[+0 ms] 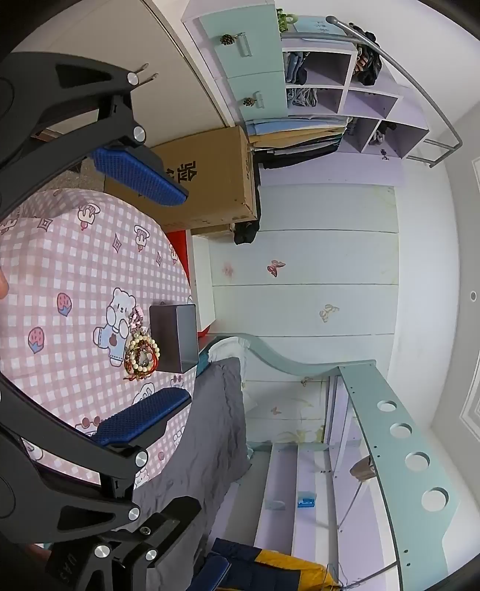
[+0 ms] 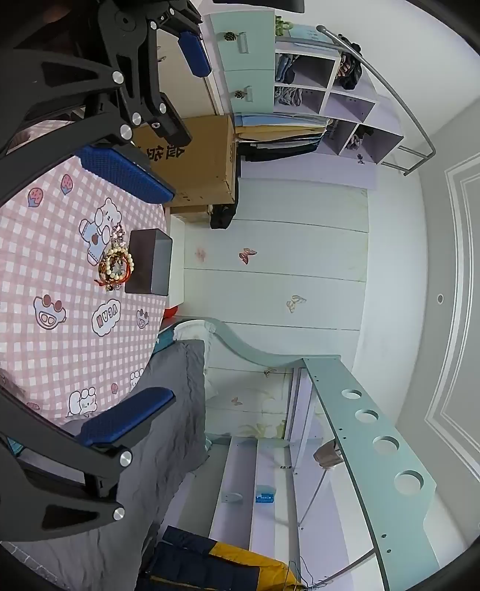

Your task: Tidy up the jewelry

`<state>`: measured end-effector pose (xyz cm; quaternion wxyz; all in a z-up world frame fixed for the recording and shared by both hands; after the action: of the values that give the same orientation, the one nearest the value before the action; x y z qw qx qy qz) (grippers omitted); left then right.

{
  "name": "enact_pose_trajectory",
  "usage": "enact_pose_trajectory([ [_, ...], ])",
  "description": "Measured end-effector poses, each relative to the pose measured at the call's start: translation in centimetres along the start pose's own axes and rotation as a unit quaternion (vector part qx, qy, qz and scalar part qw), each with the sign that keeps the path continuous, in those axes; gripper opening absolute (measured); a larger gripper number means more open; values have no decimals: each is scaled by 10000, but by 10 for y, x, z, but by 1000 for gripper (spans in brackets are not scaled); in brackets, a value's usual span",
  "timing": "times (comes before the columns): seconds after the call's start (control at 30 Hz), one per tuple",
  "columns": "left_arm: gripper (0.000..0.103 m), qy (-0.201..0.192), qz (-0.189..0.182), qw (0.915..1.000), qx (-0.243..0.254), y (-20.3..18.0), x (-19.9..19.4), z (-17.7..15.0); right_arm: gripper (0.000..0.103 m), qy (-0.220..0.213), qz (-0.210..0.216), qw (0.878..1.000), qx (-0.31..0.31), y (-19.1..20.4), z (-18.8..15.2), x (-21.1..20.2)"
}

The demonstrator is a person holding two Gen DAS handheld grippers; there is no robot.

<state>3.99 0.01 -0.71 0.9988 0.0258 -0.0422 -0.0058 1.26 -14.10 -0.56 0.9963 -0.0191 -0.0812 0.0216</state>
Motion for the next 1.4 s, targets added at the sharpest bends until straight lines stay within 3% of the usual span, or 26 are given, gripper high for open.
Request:
enact_pose_trajectory([
  [1.4,97,-17,1,10000,-3,0,0,0,95,2,0,10000,7,-2,1,-3],
])
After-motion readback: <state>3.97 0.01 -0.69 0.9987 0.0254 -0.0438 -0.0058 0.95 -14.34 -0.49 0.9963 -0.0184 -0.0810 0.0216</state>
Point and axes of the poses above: each gripper's, at about its wrist camera, not at the fingertips, and x roughly the way its jaws point, y to its left, z to its top, the point moved 4 cm from there along x, roughly the way its jaws point, and after that the axes turned 15 degrees about -y, right-handed, at the moved point
